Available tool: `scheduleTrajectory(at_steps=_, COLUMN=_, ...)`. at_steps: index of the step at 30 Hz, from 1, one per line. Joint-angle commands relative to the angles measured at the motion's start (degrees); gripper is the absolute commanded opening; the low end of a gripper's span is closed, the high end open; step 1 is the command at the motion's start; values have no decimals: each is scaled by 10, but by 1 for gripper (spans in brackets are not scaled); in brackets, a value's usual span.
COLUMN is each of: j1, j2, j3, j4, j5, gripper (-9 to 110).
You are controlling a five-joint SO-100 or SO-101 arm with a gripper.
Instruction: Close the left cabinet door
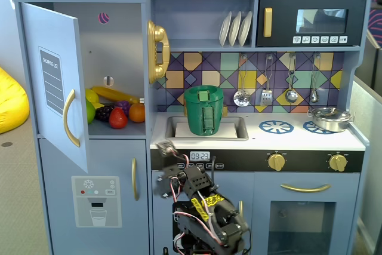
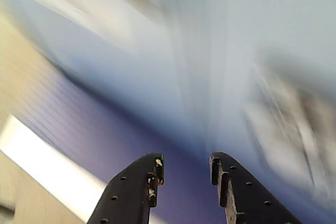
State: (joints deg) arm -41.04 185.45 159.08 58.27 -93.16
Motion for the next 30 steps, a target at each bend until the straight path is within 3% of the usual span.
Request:
scheduleTrajectory(at_steps=1, j1=-152, j2=10, j3=-92, j4=-42, j5=-99, gripper=0)
scheduleTrajectory(at_steps=8, j1=-373, j2=-101, j3=-203, j4=-142, j5=-278, gripper=0)
scheduleTrajectory(at_steps=17, j1=-529, j2=-270, j3=-299, j4=-284, j5=-300, gripper=0)
scheduleTrajectory(at_steps=30, j1=-570, j2=-570, j3=-492, j4=-439, j5=-359, gripper=0)
